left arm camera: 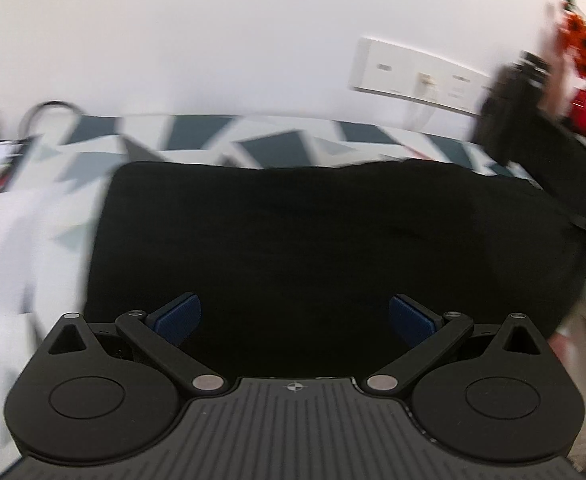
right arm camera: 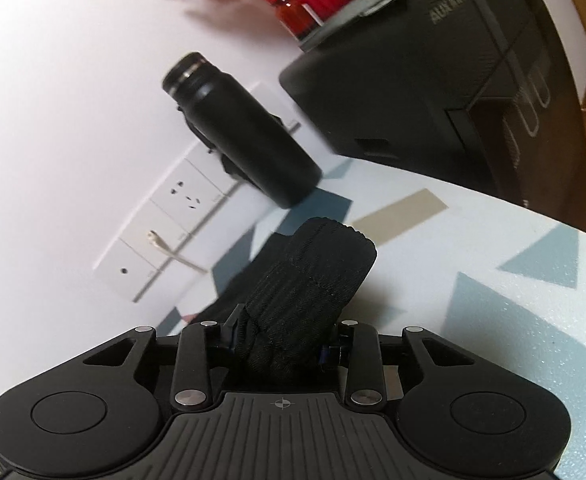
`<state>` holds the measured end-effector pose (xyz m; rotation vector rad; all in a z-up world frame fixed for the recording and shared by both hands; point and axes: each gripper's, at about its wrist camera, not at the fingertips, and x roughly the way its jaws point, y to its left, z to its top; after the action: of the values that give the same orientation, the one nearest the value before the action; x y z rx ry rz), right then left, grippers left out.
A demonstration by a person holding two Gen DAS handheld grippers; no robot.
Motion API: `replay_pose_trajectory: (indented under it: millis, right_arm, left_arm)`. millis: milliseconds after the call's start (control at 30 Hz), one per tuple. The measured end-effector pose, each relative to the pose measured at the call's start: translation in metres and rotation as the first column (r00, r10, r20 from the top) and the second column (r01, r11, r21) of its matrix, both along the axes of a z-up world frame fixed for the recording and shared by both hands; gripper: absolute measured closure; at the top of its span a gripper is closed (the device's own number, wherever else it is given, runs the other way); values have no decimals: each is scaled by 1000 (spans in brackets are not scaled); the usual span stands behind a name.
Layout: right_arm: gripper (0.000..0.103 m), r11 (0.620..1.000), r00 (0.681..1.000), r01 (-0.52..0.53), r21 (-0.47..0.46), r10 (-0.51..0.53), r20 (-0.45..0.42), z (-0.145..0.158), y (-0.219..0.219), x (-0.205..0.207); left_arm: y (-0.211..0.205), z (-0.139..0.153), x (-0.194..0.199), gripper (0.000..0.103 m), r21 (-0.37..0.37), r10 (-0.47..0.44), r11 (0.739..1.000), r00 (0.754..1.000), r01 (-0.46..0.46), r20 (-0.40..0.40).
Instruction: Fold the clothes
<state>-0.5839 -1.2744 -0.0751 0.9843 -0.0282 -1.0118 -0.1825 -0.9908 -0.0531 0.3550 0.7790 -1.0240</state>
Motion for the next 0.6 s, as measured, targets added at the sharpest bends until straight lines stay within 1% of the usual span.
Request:
replay_pose_trajectory:
  millis: [133,267,367,467,533,600]
  right_arm:
    - [73,1000,1000,0,12,0,0,1,-2,-1]
    - [73,1000,1000,-2,22,2,3,-2,-4,-2]
    - [69,999,1000,0,34,0,15,-5,-6,-4]
    - [61,998,999,22,59,-23,28,-10,-11,-6]
    - [56,996,998,46,76,-49,35,-14,-14,-8]
    - [54,994,997,59,93,-64,47,-19,-17,-9]
  left_arm:
    - [-17,-8,-14,0,44,-81,996,997,82,-15]
    - [-34,-17,-27,0,86,-161,983,986,163,-33]
    - [-47,-23,-37,0,117,-220,968,974,224,-49]
    - [-58,-29,-46,0,143,-269,951,961,276,-66]
    - [-56,-31,-46,0,147,-270,950,961,277,-68]
    - [-58,-31,-46,0,156,-272,947,960,279,-64]
